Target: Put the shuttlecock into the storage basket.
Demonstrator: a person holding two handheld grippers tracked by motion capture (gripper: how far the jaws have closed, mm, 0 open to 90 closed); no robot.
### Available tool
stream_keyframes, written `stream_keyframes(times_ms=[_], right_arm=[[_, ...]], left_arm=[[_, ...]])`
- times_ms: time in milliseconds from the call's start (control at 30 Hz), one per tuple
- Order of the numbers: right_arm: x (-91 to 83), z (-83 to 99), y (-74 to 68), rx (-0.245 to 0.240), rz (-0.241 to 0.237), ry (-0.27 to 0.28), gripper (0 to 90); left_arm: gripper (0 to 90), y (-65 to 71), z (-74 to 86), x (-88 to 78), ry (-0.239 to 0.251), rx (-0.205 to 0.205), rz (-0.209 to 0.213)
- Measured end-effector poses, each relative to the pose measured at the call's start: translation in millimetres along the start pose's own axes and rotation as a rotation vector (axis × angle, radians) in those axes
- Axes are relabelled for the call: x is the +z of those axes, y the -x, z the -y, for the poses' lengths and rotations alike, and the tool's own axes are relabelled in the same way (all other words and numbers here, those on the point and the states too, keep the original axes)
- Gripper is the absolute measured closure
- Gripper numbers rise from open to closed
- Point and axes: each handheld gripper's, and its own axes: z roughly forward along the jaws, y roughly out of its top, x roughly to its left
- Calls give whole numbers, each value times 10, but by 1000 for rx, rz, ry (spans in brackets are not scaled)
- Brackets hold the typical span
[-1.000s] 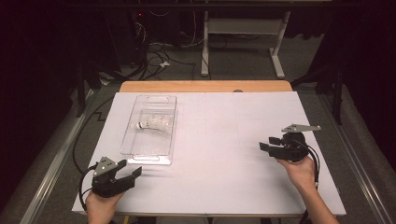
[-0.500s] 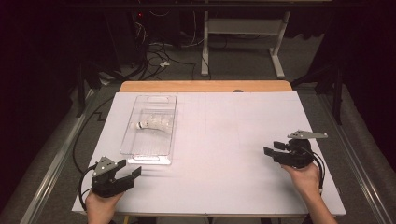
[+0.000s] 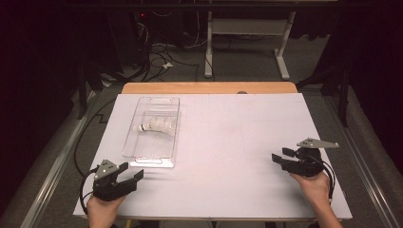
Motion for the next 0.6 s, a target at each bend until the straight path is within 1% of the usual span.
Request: stream_keyframes(times_ms=[300, 600], right_arm=[[-29, 92, 8, 6, 0, 5, 434], [-64, 169, 17, 13, -1, 8, 424]], left_arm=[[331, 0, 0, -2, 3, -4, 1], [331, 2, 0, -4, 1, 1, 2]])
